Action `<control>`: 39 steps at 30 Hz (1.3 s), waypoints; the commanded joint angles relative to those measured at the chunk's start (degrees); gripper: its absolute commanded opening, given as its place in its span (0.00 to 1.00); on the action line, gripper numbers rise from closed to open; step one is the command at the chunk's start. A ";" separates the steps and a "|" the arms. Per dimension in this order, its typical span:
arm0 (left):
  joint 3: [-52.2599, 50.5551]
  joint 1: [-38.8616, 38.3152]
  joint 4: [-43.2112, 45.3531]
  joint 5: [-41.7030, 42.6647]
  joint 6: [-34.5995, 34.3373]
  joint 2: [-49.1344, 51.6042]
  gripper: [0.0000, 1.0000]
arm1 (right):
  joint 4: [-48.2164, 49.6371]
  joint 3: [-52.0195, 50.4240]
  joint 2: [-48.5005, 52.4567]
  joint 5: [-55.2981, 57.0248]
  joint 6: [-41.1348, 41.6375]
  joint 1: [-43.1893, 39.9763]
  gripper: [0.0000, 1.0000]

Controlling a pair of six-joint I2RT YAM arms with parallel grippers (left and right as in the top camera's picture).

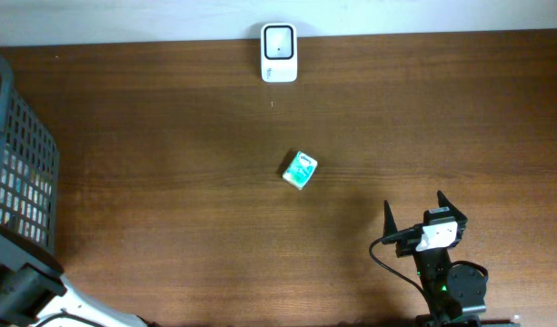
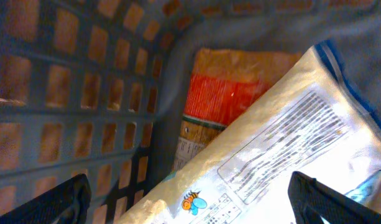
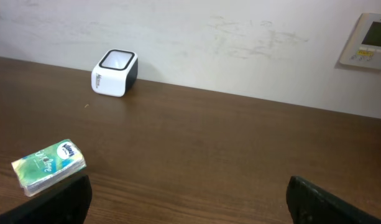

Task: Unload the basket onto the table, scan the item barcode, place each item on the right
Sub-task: 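Reach the left gripper into the basket and grasp the white snack bag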

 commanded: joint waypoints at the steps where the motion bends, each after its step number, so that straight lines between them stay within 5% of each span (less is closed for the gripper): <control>1: 0.35 1.79 -0.20 -0.20 1.38 4.02 1.00 | -0.04 -0.50 -0.37 0.70 -0.20 0.26 0.99; 7: 0.31 2.75 -3.93 4.02 1.36 8.50 0.98 | -0.04 -0.50 -0.37 0.70 -0.20 0.26 0.99; 12: 0.31 2.75 -7.67 6.56 1.31 9.18 0.49 | -0.04 -0.50 -0.37 0.70 -0.20 0.26 0.99; 13: 0.31 2.86 -8.35 6.56 1.29 9.18 0.30 | -0.04 -0.50 -0.37 0.70 -0.20 0.26 0.99; 16: 0.70 2.80 -8.50 6.54 -1.40 9.07 0.00 | -0.04 -0.50 -0.37 0.70 -0.20 0.26 0.99; 21: 2.62 2.58 -8.41 6.54 -4.07 3.72 0.00 | -0.04 -0.50 -0.37 0.70 -0.20 0.26 0.99; 39: 3.17 2.58 -4.11 13.07 -31.08 -25.35 0.00 | -0.04 -0.50 -0.37 0.70 -0.20 0.26 0.99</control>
